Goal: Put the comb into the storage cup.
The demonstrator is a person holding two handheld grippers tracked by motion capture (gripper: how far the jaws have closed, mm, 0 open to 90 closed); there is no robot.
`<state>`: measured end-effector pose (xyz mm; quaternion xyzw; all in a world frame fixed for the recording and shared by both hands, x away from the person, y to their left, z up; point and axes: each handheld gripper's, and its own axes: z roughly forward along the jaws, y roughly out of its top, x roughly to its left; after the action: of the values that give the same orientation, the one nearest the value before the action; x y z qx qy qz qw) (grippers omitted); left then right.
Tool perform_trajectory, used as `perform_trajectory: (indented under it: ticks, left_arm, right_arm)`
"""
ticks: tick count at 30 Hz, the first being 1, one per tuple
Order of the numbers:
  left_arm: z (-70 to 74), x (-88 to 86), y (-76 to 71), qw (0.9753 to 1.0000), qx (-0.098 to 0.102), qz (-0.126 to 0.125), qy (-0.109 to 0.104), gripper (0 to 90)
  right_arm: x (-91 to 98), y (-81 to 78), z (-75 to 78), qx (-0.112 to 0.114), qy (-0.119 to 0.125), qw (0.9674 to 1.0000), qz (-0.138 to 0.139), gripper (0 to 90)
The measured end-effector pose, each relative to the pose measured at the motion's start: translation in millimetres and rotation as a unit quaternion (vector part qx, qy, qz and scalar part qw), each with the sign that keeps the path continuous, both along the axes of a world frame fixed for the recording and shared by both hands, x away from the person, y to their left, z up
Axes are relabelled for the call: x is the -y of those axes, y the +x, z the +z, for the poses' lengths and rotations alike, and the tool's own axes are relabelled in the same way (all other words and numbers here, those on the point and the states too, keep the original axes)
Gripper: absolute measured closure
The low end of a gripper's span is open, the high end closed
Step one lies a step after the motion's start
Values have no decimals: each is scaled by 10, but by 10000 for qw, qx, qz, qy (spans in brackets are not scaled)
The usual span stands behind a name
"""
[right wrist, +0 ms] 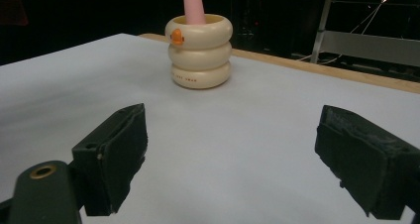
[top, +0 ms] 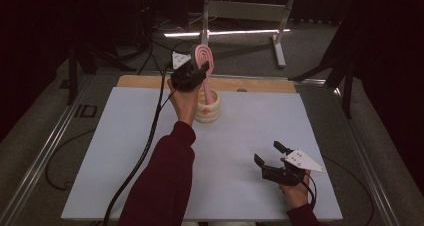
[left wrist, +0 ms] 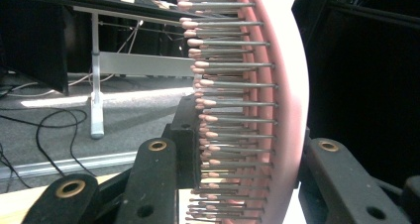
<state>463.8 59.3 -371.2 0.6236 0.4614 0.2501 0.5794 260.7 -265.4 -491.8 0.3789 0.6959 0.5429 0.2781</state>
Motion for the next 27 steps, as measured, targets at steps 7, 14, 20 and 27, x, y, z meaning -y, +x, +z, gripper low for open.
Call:
perform_trajectory:
  ticks: [7, 14, 20, 27]
  left_arm:
    - [-39, 40, -3, 10000, -56, 28, -18, 642]
    - [-87, 99, -14, 9999, -90, 36, 37, 641]
    - [-144, 101, -9, 9999, -143, 30, 46, 640]
    - [-144, 83, -12, 9999, -139, 65, 68, 640]
  right_arm:
    - [-13, -1, -3, -12, -3, 10000, 27, 129]
    - [-16, -4, 0, -4, -8, 10000, 14, 129]
    - [-20, -2, -3, -16, -18, 10000, 26, 130]
    - [-24, -1, -3, -15, -26, 10000, 17, 130]
